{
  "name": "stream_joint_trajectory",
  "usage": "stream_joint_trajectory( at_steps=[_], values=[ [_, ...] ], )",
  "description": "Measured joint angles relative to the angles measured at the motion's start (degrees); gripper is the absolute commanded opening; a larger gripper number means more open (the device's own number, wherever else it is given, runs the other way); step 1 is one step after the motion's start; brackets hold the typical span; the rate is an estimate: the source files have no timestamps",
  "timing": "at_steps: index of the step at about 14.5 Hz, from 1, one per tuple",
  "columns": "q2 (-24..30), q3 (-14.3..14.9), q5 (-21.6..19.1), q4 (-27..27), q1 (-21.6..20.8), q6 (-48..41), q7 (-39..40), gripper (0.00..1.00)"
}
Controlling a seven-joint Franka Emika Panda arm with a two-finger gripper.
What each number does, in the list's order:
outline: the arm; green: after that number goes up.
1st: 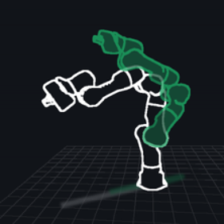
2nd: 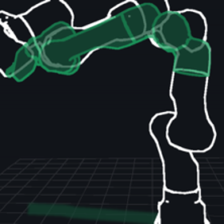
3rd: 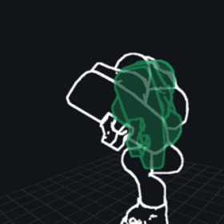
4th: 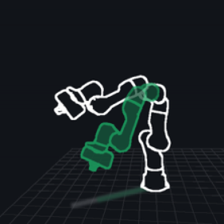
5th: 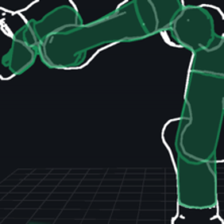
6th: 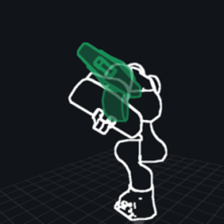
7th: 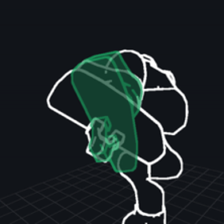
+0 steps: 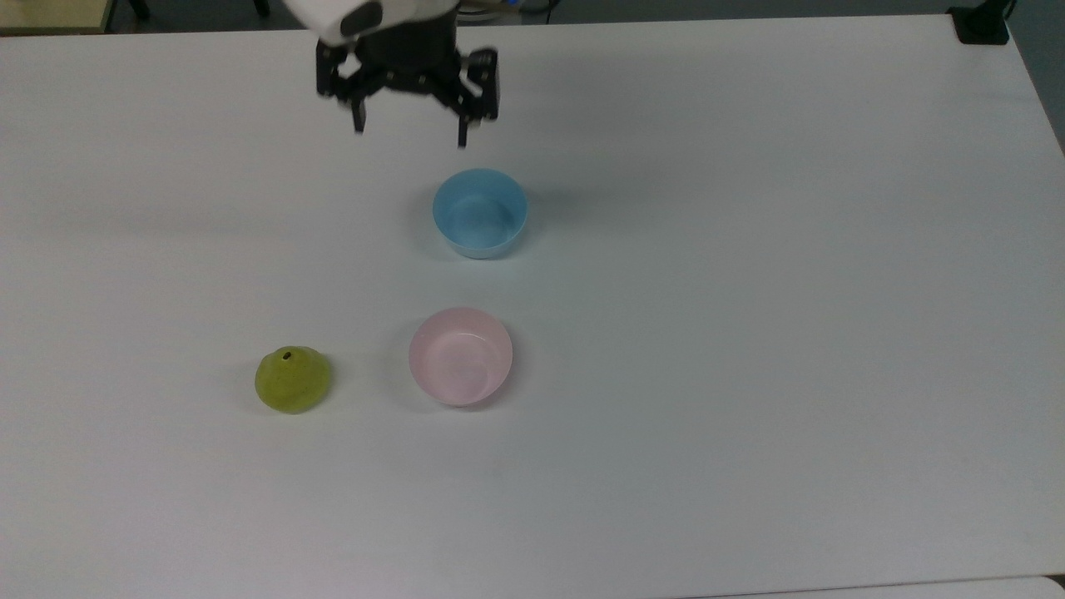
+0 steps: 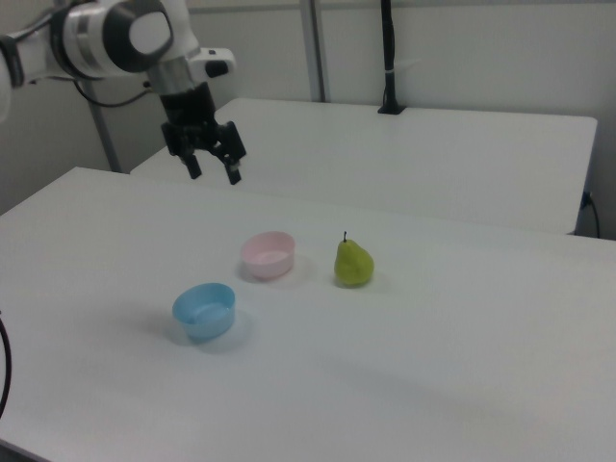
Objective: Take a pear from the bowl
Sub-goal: 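Open the gripper, release the pear, and raise the gripper away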
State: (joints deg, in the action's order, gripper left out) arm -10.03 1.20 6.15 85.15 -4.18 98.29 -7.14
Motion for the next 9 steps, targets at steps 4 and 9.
stream_joint_trajectory(
  at_steps=[4,9],
  values=[
    [5.3,0.4,-3.2,2.1,-0.4,-6.2,-0.1,1.00],
    [6.1,0.5,-3.5,3.0,-0.4,-7.0,-0.1,1.00]
  ],
)
